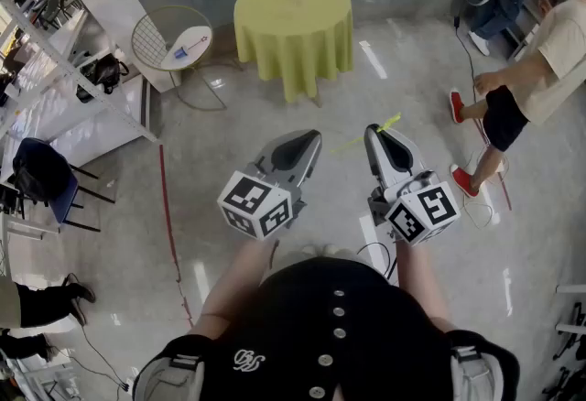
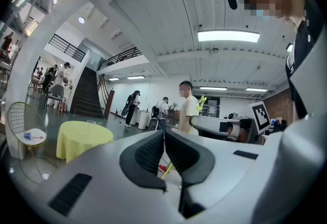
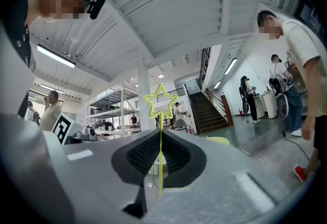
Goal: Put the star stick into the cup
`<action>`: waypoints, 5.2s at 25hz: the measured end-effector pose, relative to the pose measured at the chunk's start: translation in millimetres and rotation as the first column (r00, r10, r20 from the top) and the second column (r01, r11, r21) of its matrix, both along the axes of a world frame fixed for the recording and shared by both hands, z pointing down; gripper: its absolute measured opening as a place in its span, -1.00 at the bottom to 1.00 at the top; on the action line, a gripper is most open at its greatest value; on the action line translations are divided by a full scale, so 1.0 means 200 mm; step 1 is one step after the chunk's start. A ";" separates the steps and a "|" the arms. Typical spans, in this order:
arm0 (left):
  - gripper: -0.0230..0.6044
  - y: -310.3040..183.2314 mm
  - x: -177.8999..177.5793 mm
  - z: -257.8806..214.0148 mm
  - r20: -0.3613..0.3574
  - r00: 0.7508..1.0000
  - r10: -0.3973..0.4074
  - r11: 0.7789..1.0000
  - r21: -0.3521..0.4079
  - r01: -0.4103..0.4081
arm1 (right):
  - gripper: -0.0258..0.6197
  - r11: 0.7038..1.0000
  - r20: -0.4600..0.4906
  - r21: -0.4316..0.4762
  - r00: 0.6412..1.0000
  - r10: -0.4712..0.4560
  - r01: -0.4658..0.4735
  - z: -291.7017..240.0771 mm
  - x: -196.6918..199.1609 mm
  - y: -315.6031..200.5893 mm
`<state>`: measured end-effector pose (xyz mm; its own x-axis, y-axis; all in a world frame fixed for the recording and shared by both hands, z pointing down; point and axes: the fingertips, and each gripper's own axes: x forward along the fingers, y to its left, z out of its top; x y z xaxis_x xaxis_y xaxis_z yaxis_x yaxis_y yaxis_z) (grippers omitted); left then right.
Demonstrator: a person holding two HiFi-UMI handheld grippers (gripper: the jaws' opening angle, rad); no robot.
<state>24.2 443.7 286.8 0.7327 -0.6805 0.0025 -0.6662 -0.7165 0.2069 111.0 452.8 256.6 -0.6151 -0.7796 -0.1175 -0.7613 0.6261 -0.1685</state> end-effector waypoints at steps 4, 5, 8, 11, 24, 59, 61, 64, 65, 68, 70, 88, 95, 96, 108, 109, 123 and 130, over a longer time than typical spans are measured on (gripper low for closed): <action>-0.87 -0.03 0.01 -0.02 0.017 1.000 0.024 1.000 0.009 -0.024 | -0.89 1.000 0.004 0.010 1.000 -0.004 0.004 -0.02 -0.03 -0.03; -0.87 -0.03 0.01 -0.03 0.017 1.000 0.024 1.000 0.012 -0.024 | -0.89 1.000 0.006 0.010 1.000 -0.003 0.003 -0.02 -0.04 -0.03; -0.87 -0.05 -0.01 -0.04 -0.004 1.000 0.012 1.000 0.007 -0.012 | -0.89 1.000 0.008 0.002 1.000 -0.002 0.002 -0.01 -0.04 -0.05; -0.87 -0.06 0.00 -0.03 -0.015 1.000 0.004 1.000 -0.001 -0.004 | -0.89 1.000 0.008 -0.003 1.000 0.006 -0.006 0.00 -0.03 -0.06; -0.87 -0.08 0.10 0.00 -0.053 0.999 -0.003 1.000 -0.025 0.001 | -0.89 1.000 0.032 0.015 0.999 -0.013 0.012 -0.05 0.05 -0.11; -0.87 -1.34 -0.14 0.08 -0.066 0.998 0.015 0.998 -0.054 -0.019 | -0.89 0.998 0.045 -0.044 0.998 0.055 -0.053 0.10 -0.19 -1.37; -0.87 -1.43 -0.20 0.08 -0.070 0.997 0.016 0.998 -0.053 -0.019 | -0.89 0.998 0.039 -0.035 0.997 0.061 -0.059 0.09 -0.24 -1.46; -0.87 -1.56 -0.26 0.07 -0.075 0.997 0.022 0.999 -0.046 -0.025 | -0.89 0.998 0.039 -0.021 0.997 0.061 -0.061 0.08 -0.31 -1.58; -0.87 -1.60 -0.28 0.07 -0.075 0.997 0.024 0.999 -0.043 -0.028 | -0.89 0.998 0.040 -0.017 0.997 0.063 -0.063 0.07 -0.33 -1.61; -0.87 -1.70 -0.32 0.06 -0.079 0.996 0.034 0.998 -0.041 -0.037 | -0.89 0.997 0.027 -0.013 0.997 0.079 -0.079 0.07 -0.37 -1.70; -0.87 -1.75 -0.32 0.08 -0.076 0.996 0.047 0.997 -0.050 -0.051 | -0.89 0.996 0.014 -0.019 0.996 0.093 -0.092 0.09 -0.38 -1.75; -0.87 -2.07 -0.35 0.15 -0.075 0.997 0.020 0.995 -0.093 -0.026 | -0.89 0.996 0.017 -0.057 0.998 0.064 -0.063 0.16 -0.41 -2.10; -0.87 -2.35 -0.31 0.16 -0.073 0.997 0.008 0.996 -0.093 -0.015 | -0.89 0.997 0.028 -0.051 0.998 0.057 -0.055 0.16 -0.36 -2.38; -0.87 -2.40 -0.29 0.16 -0.073 0.997 0.006 0.995 -0.096 -0.013 | -0.89 0.997 0.030 -0.053 0.998 0.057 -0.055 0.16 -0.35 -2.42; -0.87 -2.91 -0.16 0.12 -0.070 0.997 -0.038 0.993 -0.114 0.030 | -0.89 0.998 0.031 -0.068 1.000 -0.001 0.003 0.14 -0.23 -2.95; -0.87 -2.95 -0.14 0.12 -0.071 0.997 -0.043 0.993 -0.115 0.035 | -0.89 0.997 0.029 -0.071 1.000 -0.008 0.010 0.14 -0.22 -2.98; -0.87 -3.25 -0.04 0.15 -0.088 0.989 -0.116 0.986 -0.133 0.103 | -0.89 0.993 0.026 -0.072 0.996 -0.088 0.089 0.15 -0.11 -3.30; -0.87 -3.29 0.00 0.17 -0.092 0.988 -0.121 0.984 -0.139 0.107 | -0.89 0.993 0.033 -0.083 0.997 -0.076 0.079 0.17 -0.07 -3.35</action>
<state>23.8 -214.6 320.6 0.6516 -0.7579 0.0302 -0.7132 -0.5986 0.3648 98.0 -216.3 290.4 -0.6711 -0.7378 -0.0731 -0.7050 0.6656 -0.2449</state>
